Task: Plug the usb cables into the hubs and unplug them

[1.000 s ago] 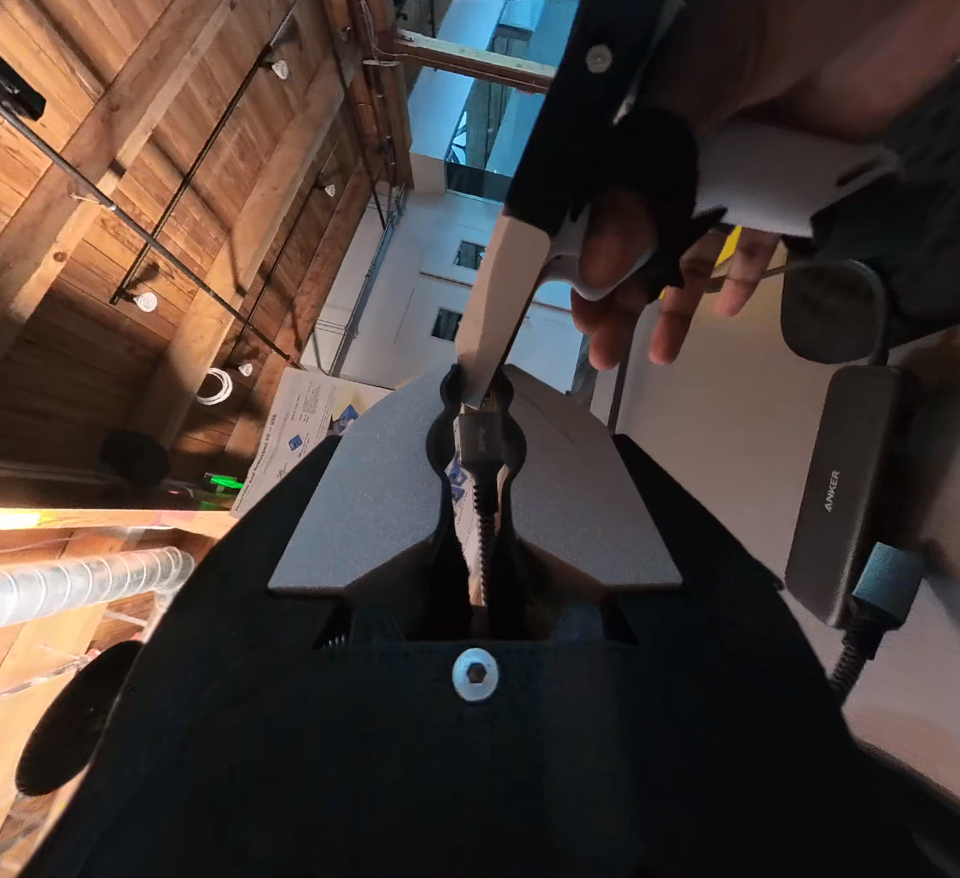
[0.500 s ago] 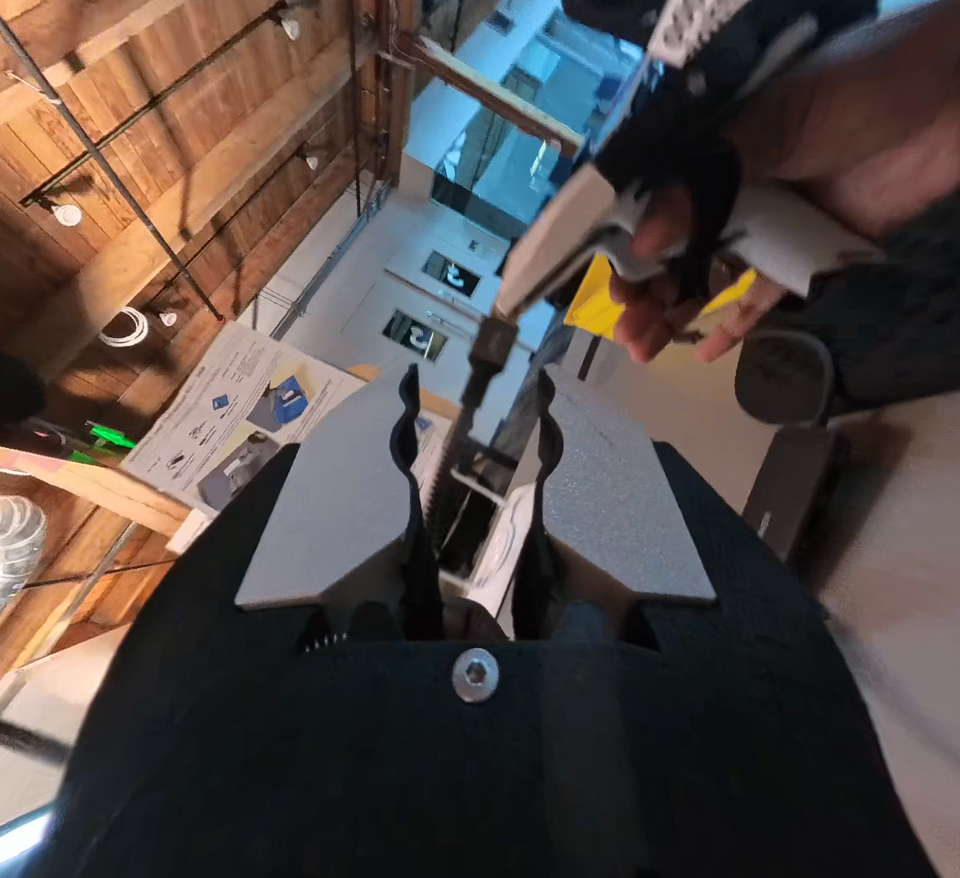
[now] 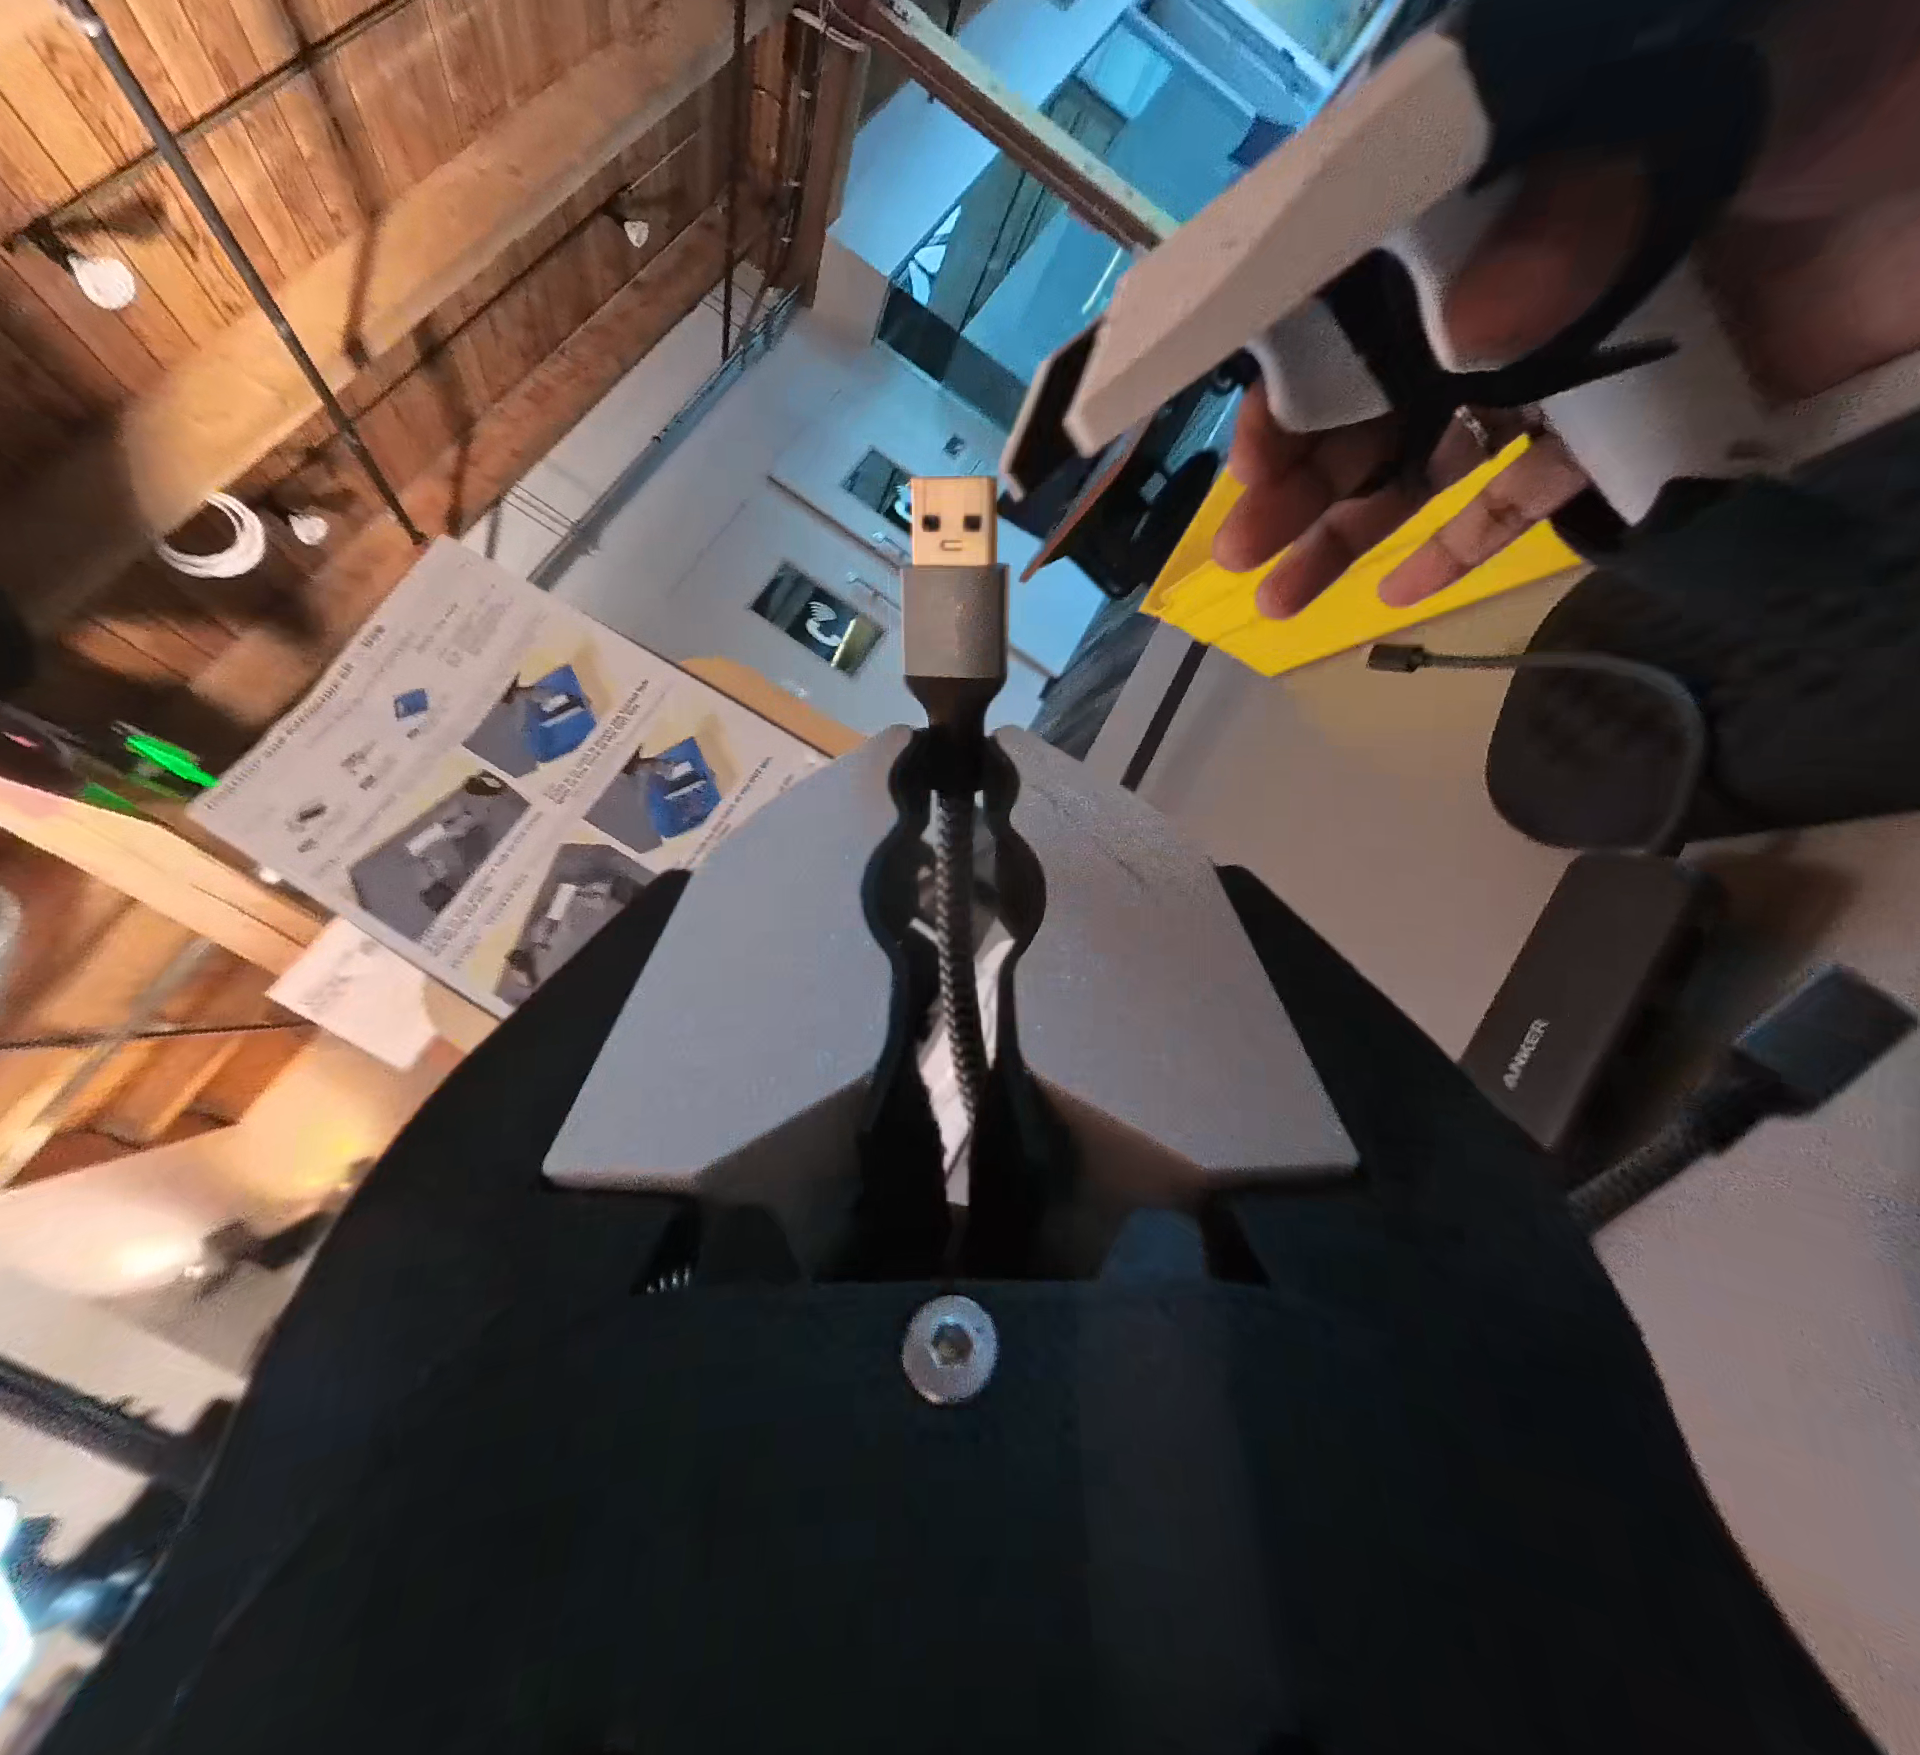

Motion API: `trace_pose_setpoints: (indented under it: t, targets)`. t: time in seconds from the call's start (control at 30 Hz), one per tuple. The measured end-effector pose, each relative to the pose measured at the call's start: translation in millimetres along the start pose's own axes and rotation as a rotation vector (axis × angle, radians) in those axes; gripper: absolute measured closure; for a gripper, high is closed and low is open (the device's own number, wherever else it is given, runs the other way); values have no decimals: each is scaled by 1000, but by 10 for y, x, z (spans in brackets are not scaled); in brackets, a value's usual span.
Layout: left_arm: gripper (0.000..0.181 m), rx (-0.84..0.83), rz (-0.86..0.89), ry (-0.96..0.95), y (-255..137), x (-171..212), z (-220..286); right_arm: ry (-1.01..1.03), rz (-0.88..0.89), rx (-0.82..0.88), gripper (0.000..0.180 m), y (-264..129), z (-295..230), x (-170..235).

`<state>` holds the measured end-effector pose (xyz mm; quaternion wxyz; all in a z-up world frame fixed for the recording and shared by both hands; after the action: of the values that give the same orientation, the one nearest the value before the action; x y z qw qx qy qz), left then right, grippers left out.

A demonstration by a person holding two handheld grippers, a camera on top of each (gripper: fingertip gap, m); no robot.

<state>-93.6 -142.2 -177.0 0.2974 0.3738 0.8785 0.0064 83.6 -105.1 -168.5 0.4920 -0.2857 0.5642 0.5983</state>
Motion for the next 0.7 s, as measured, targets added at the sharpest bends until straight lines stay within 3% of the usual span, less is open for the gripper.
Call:
trace_pose_setpoints:
  t: [0.03,0.3,0.5,0.7]
  targets:
    - [172,-11,12,-33,-19,24,-29,-41,-15,26,152,-32,14,-25]
    - [171,-18,-5,-151,-164,194,-242,-193,-69,111,152,-375,190,-139]
    - [171,-21,-8,-200,-238,245,-337,-453,-618,-112,137,-350,113,273]
    - [171,67,-30,-194,-200,254,-243,-458,-546,-165,137,-189,26,361]
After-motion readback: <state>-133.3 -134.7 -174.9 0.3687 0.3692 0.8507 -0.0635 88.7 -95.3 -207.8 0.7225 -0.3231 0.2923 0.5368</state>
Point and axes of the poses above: each gripper's, where its closed fingertips meet, y out along the fingers, x out of its underside, z = x × y across the jaws, the point moved 10 cm from there along -y, back along the fingers, and after that the axes turned 5 degrees about z, right-handed, at the moved point
